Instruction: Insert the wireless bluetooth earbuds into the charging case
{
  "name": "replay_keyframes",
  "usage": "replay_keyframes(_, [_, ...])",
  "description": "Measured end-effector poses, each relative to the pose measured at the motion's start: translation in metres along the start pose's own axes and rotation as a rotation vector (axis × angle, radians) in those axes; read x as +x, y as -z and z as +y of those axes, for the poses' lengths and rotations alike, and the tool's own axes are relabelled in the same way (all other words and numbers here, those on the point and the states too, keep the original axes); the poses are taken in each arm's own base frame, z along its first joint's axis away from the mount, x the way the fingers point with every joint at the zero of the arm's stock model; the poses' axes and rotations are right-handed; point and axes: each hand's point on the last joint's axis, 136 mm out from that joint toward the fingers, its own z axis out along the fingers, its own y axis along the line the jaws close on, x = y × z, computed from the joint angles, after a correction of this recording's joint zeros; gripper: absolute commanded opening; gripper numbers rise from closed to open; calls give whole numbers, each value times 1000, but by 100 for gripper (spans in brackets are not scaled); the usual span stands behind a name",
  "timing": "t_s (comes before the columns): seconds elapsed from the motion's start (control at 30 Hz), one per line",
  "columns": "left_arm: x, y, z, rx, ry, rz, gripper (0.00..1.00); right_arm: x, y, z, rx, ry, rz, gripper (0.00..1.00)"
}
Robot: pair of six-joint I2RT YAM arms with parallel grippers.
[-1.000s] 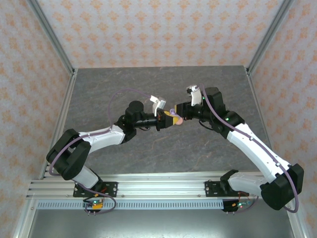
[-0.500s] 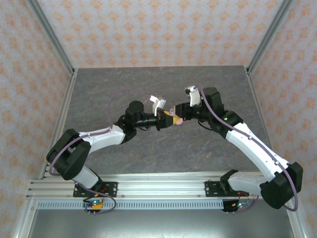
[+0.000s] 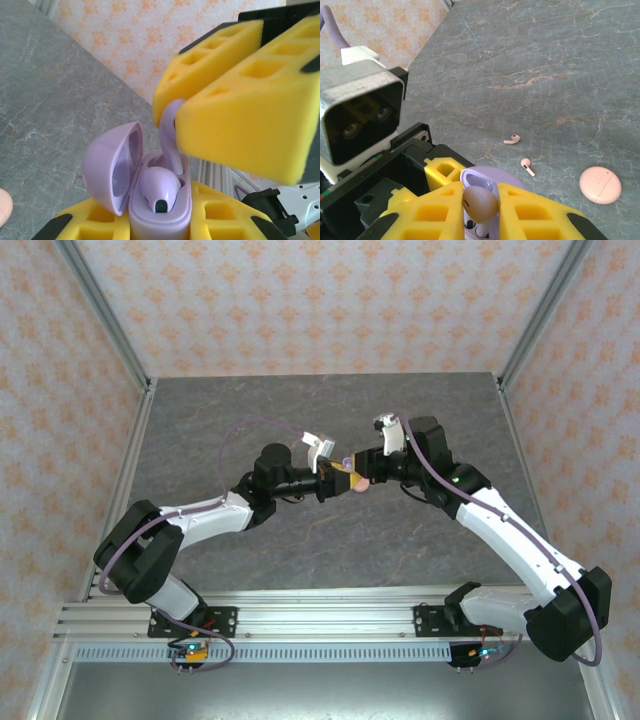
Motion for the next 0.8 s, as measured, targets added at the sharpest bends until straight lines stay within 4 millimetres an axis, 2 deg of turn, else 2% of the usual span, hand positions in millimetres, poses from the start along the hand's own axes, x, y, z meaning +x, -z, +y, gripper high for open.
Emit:
replay_keyframes(0.33, [-1,0,0,-1,3,2,0,1,0,-1,10,1,2,22])
replay_keyframes(0.53, [2,0,3,-17,11,12,0,12,-2,3,-19,4,54,25])
replay_keyframes(0.67, [5,0,4,-22,3,23,0,17,-3,3,-30,1,81,30])
replay_keyframes(0.8, [4,1,2,-22,-15,24,0,18,-3,1,-23,0,84,44])
